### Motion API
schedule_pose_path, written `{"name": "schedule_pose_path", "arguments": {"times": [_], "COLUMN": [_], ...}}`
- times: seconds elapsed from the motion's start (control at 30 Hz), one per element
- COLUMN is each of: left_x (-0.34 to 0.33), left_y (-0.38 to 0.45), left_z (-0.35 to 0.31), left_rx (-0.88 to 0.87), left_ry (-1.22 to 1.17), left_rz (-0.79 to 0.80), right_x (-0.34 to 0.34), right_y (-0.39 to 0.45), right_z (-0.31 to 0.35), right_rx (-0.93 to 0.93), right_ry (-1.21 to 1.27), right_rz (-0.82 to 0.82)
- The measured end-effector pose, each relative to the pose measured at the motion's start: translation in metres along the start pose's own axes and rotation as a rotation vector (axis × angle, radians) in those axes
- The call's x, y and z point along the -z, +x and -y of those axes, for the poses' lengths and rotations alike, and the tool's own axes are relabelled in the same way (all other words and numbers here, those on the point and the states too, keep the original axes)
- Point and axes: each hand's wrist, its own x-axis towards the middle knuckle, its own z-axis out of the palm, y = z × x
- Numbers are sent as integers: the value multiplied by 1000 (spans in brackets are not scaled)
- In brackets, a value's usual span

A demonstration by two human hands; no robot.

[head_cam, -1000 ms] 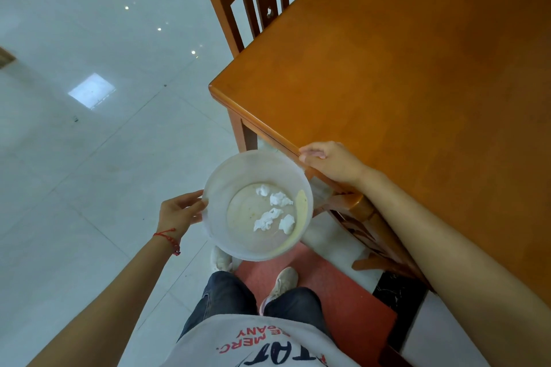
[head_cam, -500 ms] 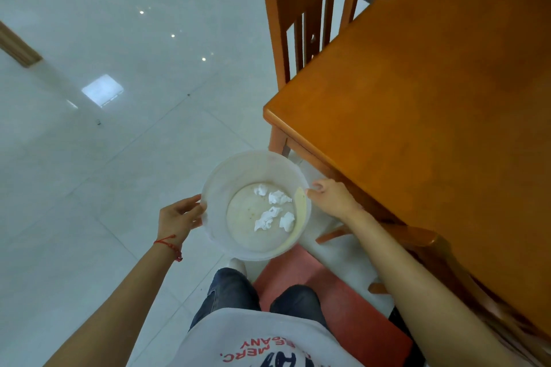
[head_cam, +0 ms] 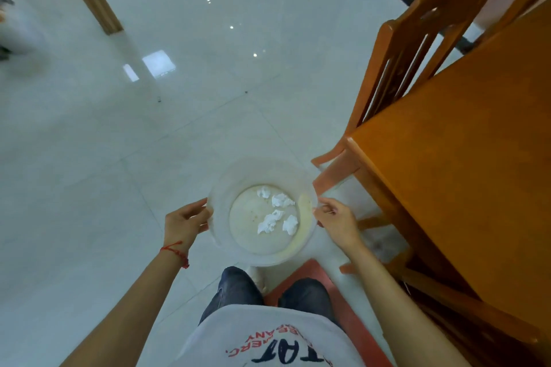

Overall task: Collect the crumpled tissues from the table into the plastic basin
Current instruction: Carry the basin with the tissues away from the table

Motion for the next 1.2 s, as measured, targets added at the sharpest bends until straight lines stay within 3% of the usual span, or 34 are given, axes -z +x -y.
{"name": "schedule_pose_path", "arguments": {"times": [0.3,0.6,1.2], "left_x": [39,39,22], "left_y": [12,74,252], "left_z": [1,-31,-160], "left_rx": [43,77,52], "left_ry": [-151,-203,-159], "left_rz": [-207,-340,-321], "right_x": [-49,-80,-102], "right_y": [50,138,295], "right_z": [46,106,243], "right_rx": [142,178,182], "right_ry": [-76,-118,-76], "right_rz": [143,275,253]}}
